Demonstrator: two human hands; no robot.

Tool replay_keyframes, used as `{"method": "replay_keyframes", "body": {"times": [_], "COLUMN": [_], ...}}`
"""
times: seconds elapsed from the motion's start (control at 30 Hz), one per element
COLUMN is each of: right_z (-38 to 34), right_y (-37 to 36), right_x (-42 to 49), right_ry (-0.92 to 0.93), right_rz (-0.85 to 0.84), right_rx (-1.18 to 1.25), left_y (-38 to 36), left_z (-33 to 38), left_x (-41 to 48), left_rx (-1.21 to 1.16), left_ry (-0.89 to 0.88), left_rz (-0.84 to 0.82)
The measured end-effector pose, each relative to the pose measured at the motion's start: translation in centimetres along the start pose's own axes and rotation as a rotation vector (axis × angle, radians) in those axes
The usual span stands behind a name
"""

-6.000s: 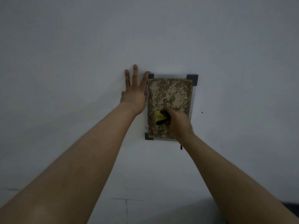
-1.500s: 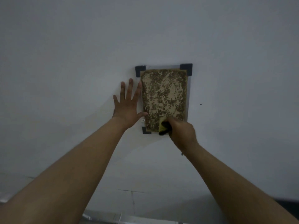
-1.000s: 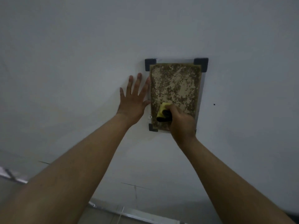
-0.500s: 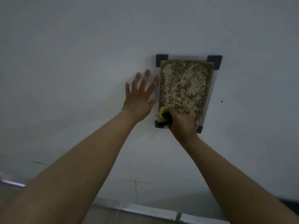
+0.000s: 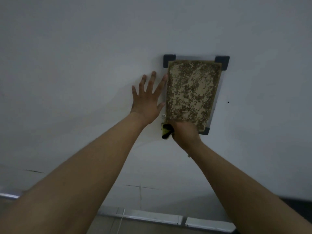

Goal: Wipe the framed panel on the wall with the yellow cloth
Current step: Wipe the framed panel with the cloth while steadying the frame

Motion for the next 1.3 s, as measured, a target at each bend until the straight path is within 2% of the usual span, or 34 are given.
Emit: {"method": "replay_keyframes", "body": {"times": [0.03, 0.1, 0.23, 0.3, 0.37, 0.43, 0.53, 0.67, 0.8, 0.87, 0.93, 0.97, 1.0, 1.13, 1.17, 1.2, 1.27, 1.3], "right_z": [0.2, 0.9, 0.4, 0.6, 1.2, 1.3, 0.9, 1.7, 1.6, 2.0, 2.8, 3.0, 3.1, 3.0, 3.1, 3.2, 3.5, 3.6], "right_y": [0.3, 1.1, 0.3, 0.4, 1.1, 1.0, 0.1, 0.5, -0.3, 0.3, 1.5, 2.0, 2.0, 1.4, 1.7, 2.3, 3.5, 3.8], "right_x": [-0.1, -0.3, -0.5, -0.4, -0.6, -0.6, -0.4, -1.1, -1.5, -1.0, -0.9, -0.8, -0.8, -0.2, 0.1, 0.2, 0.0, -0.1], "right_ry": [0.035, 0.045, 0.161, 0.176, 0.072, 0.053, 0.112, 0.026, 0.077, 0.057, -0.053, -0.072, -0.038, 0.135, 0.162, 0.150, 0.032, 0.010], "right_rz": [0.120, 0.246, 0.095, 0.158, 0.255, 0.204, -0.008, 0.254, 0.014, 0.152, 0.333, 0.352, 0.320, -0.044, -0.011, 0.098, 0.271, 0.289], "right_rx": [-0.011, -0.035, -0.049, -0.053, -0.039, -0.051, -0.093, -0.018, -0.018, 0.010, 0.022, 0.007, -0.008, -0.133, -0.158, -0.133, -0.067, -0.062], "left_y": [0.0, 0.2, 0.2, 0.1, 0.0, -0.1, -0.2, -0.2, -0.1, -0.1, -0.2, -0.3, -0.4, -0.8, -0.9, -1.0, -1.3, -1.4], "left_z": [0.0, 0.0, 0.0, -0.1, -0.2, -0.2, -0.1, -0.2, -0.2, -0.3, -0.2, -0.2, -0.1, -0.1, -0.2, -0.2, -0.1, -0.1], "left_x": [0.0, 0.0, 0.1, 0.1, 0.0, -0.1, 0.0, 0.0, 0.0, 0.1, 0.0, -0.1, -0.1, -0.1, -0.2, -0.4, -0.7, -0.8], "left_rx": [0.008, 0.019, 0.035, 0.035, 0.045, 0.048, 0.033, 0.040, 0.030, 0.032, 0.038, 0.042, 0.043, 0.020, 0.019, 0.018, 0.020, 0.014], "left_ry": [-0.002, -0.005, -0.011, -0.012, -0.014, -0.015, -0.015, -0.015, -0.023, -0.023, -0.021, -0.021, -0.022, -0.024, -0.023, -0.022, -0.019, -0.015], "left_rz": [0.001, 0.004, -0.005, -0.001, 0.008, 0.017, 0.017, 0.026, 0.013, 0.013, 0.015, 0.016, 0.017, 0.036, 0.040, 0.044, 0.057, 0.061]}}
Point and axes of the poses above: each hand's wrist, its own x-axis towards the middle knuckle, its own y-axis out of the back of the hand, z = x × y, the point moved 1 cm from there along x, towards the middle knuckle, and after that the axes turned 15 degrees about z, right-handed, at the moved point
